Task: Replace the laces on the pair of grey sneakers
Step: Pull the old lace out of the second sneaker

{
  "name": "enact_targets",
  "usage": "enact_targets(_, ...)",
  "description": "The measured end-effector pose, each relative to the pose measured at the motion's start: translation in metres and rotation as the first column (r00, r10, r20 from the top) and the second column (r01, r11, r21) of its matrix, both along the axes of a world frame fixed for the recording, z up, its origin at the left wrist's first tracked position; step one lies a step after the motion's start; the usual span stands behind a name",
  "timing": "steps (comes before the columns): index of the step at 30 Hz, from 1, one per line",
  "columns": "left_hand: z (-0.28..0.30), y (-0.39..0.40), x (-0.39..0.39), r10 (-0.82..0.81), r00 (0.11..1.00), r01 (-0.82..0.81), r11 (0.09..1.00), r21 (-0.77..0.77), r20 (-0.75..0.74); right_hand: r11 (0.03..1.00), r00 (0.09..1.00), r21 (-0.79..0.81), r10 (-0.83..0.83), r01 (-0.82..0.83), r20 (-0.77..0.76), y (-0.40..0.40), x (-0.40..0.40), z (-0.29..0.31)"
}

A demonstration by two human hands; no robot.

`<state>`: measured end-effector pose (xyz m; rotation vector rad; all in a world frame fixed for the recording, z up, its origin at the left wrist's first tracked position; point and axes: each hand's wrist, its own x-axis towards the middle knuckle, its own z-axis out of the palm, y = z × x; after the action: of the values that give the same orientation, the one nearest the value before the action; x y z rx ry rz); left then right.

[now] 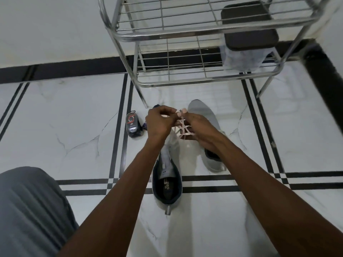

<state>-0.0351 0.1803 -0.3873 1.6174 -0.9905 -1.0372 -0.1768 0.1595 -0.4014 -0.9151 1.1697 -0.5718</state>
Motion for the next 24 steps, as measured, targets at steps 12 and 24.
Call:
enact_targets(12,-0.025,-0.021,-0.127,-0.232,0.937,0.27,0.955,0.121,-0.26,0.962,0.857,-0.225,-0.241,0.151,-0.456,-0.017,-0.171,0.012)
enact_targets(24,-0.047,-0.002,-0.156,-0.223,0.955,0.255,0.954,0.159,-0.193,0.98,0.448,0.11,0.175,-0.167,-0.876,0.011,-0.202,-0.035)
